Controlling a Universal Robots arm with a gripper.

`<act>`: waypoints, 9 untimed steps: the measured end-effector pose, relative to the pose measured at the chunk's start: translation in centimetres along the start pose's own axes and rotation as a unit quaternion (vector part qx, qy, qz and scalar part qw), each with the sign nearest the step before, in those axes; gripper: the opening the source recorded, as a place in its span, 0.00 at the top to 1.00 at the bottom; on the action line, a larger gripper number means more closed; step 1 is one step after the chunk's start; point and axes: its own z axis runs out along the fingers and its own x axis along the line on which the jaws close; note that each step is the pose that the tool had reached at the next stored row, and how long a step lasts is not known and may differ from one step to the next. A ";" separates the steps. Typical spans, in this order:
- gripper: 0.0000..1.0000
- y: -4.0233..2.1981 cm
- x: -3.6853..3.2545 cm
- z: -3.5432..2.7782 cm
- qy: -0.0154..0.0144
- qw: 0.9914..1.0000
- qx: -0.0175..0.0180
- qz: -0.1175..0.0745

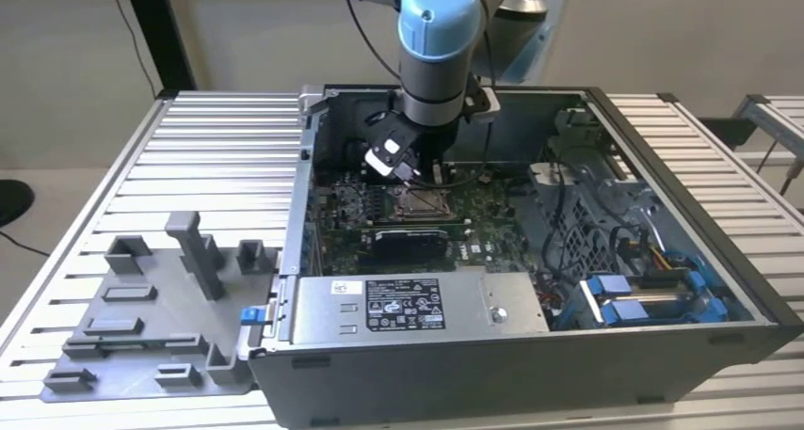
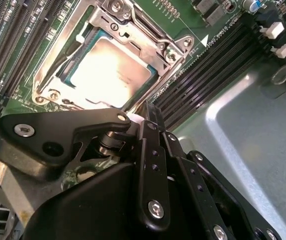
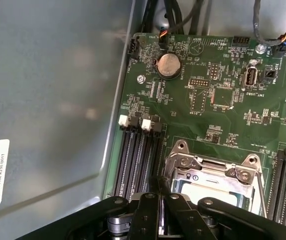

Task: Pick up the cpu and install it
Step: 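Install the first cpu locking lever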

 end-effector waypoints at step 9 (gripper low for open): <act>1.00 0.15 0.01 0.46 0.001 1.000 0.000 0.000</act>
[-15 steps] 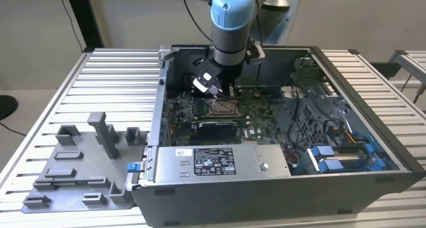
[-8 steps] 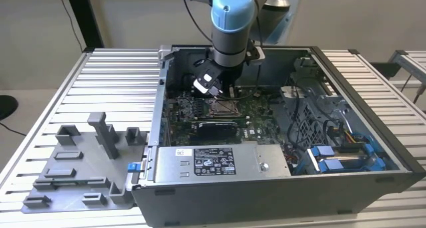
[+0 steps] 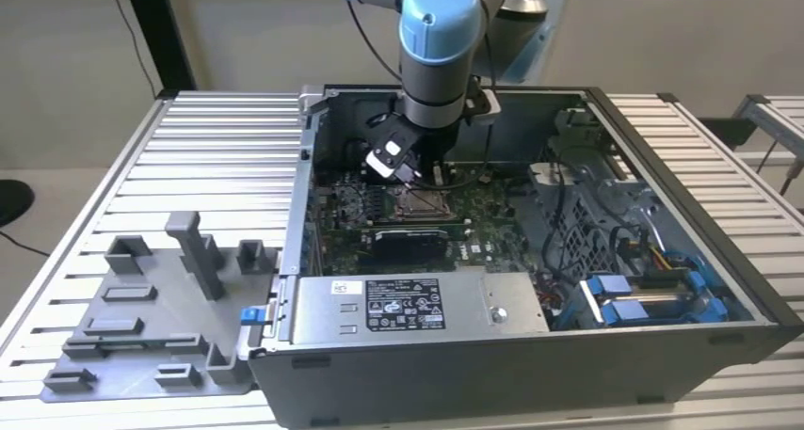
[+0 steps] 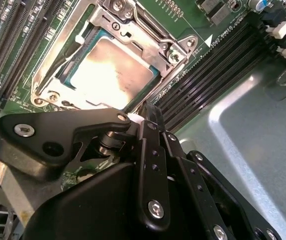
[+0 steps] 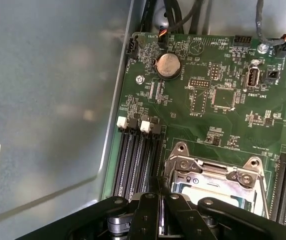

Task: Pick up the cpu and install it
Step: 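Install the first cpu locking lever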

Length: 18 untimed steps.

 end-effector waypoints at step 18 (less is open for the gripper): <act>1.00 -0.04 1.09 -1.60 0.003 1.000 -0.001 0.000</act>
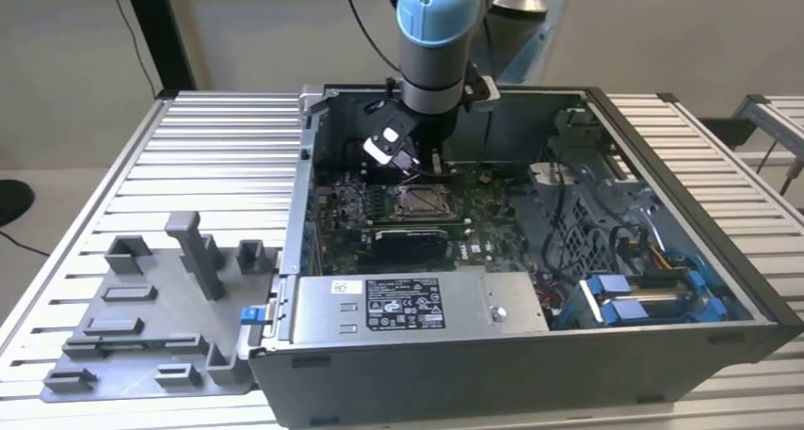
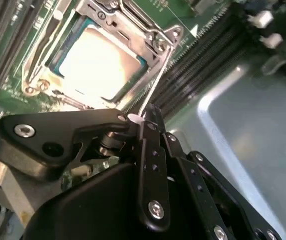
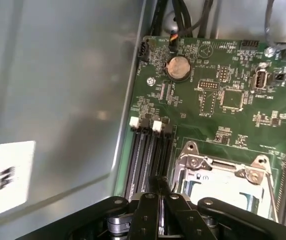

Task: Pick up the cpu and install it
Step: 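Install the first cpu locking lever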

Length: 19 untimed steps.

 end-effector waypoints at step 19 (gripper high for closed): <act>1.00 -1.88 1.14 -2.35 0.000 1.000 0.001 -0.004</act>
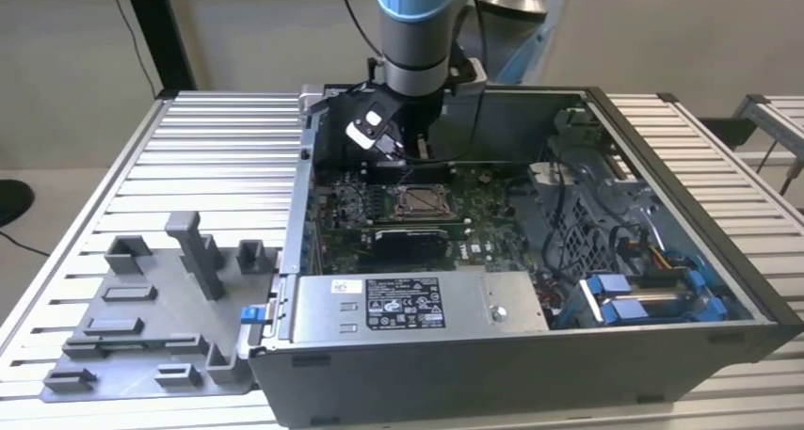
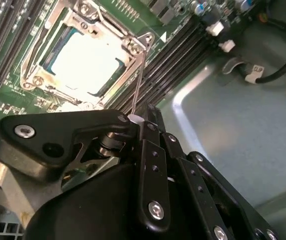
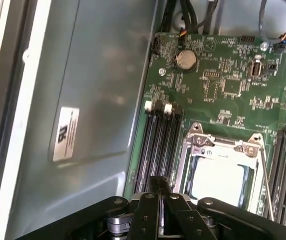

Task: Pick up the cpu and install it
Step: 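Install the first cpu locking lever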

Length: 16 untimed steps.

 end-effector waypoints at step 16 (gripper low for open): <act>1.00 -2.62 0.30 -1.44 -0.001 1.000 -0.005 -0.002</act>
